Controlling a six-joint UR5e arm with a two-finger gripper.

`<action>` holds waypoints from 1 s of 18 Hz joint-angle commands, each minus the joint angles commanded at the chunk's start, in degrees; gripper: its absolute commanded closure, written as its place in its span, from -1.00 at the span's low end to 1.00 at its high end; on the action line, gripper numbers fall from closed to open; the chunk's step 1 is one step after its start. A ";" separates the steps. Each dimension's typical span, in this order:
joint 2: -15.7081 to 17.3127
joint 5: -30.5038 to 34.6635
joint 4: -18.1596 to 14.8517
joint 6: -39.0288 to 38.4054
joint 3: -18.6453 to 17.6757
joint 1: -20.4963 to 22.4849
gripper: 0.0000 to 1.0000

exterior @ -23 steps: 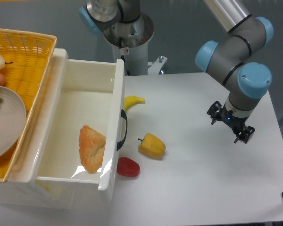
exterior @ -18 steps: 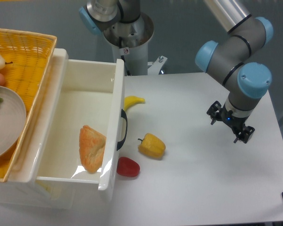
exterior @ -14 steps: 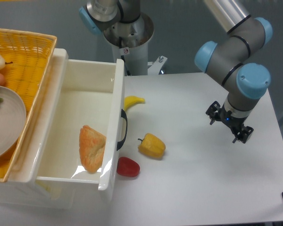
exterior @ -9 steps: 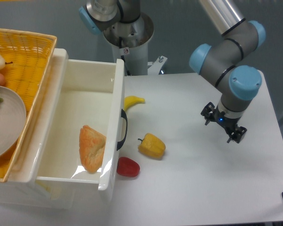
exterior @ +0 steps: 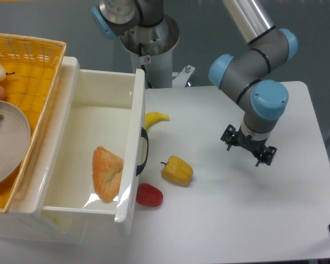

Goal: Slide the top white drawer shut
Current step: 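Move the gripper from its start pose toward the open white drawer, then lower the gripper to the outer face of the open drawer front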

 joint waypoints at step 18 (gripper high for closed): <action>5.45 -21.16 -9.58 -13.98 0.61 -2.11 1.00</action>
